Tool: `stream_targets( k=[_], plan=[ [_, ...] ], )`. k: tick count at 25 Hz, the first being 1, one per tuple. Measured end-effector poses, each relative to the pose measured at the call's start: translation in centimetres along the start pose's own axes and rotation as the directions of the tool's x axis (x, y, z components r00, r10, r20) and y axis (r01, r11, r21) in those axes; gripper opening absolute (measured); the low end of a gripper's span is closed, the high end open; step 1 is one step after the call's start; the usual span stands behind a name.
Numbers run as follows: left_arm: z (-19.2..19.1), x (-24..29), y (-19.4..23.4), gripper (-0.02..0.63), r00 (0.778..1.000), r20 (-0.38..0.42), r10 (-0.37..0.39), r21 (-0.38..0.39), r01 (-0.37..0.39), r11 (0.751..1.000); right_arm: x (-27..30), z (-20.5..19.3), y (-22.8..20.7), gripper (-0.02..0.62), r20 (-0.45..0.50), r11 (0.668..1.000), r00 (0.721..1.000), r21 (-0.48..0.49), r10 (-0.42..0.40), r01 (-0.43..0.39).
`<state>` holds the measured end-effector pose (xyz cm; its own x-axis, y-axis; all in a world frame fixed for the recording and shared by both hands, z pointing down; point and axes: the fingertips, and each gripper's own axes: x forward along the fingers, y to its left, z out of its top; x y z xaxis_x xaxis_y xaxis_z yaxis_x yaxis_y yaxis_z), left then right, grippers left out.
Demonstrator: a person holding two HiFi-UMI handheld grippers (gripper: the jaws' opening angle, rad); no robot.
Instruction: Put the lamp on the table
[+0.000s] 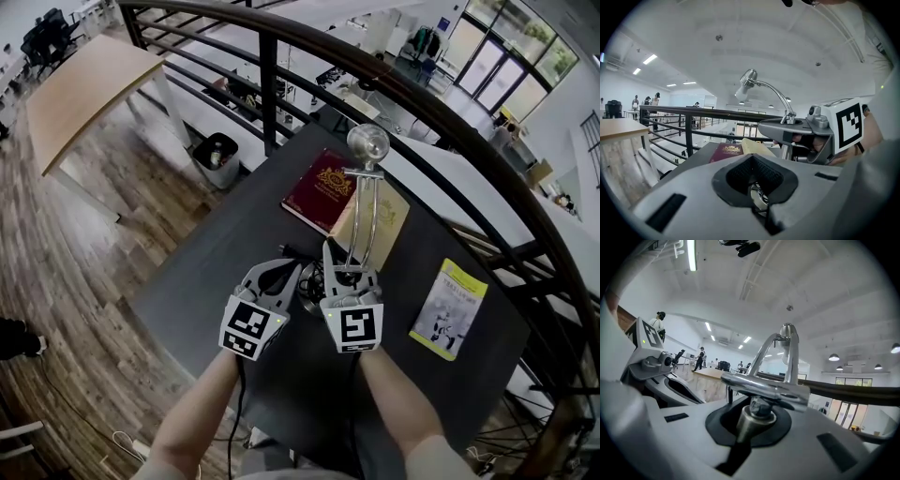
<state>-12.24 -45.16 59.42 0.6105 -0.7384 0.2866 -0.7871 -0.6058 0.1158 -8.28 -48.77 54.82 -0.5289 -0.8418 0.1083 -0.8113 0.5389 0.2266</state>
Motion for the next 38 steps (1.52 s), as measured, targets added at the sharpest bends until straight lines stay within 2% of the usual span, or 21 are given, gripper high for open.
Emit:
stream_targets(
  k=[5,11,16,18,21,22,27,32,38],
  plan=[
    [-0.4,-0.3,0.0,0.005,1.000,-0.011,-0.002,0.004,0.002,1.000,-0.3,-0.1,0.5,-0.002,0.022,0.996,1.000,0.084,-0.008,0.006],
    [-1.0,-0.2,-0.6,0.005,1.000,-0.018,-0.014,-0.020,0.014,1.000,-0.5,-0.8,0.1,-0.002,0.012,0.994,1.000,0.112,-0.014,0.012],
    [-1.4,-0.6,-1.4,0.005,0.999,-0.025,-0.020,-0.038,0.019,0.999,-0.8,-1.1,0.9,0.003,-0.015,0.990,0.999,0.136,0.031,-0.029],
    [-1.2,-0.6,-2.0,0.005,0.999,-0.021,-0.028,-0.035,0.028,0.999,-1.2,-1.2,0.7,0.035,-0.029,0.992,0.999,0.119,0.045,-0.042],
    [-0.7,-1.0,-2.5,0.005,1.000,-0.014,-0.027,-0.030,0.027,0.999,-1.6,-1.5,0.3,0.141,-0.050,0.990,0.997,0.132,0.056,-0.049],
    [-0.5,-1.1,-2.6,0.005,1.000,-0.011,-0.025,-0.028,0.024,0.999,-1.7,-1.6,0.3,0.154,-0.060,0.989,0.996,0.138,0.062,-0.054],
    [0.4,-1.8,-3.0,0.005,1.000,-0.006,-0.007,-0.021,0.007,1.000,-3.2,-1.9,0.4,0.159,-0.121,0.988,0.989,0.135,0.089,-0.072],
    [1.7,-2.8,-3.5,0.005,1.000,0.006,0.007,-0.048,-0.007,0.999,-5.6,-1.2,0.0,0.173,-0.179,0.988,0.979,0.133,0.099,-0.075],
    [4.5,-4.7,-4.8,0.005,0.999,0.030,0.021,-0.023,-0.020,1.000,-8.8,-0.2,-1.6,0.179,-0.222,0.984,0.969,0.160,0.112,-0.076]
  ],
)
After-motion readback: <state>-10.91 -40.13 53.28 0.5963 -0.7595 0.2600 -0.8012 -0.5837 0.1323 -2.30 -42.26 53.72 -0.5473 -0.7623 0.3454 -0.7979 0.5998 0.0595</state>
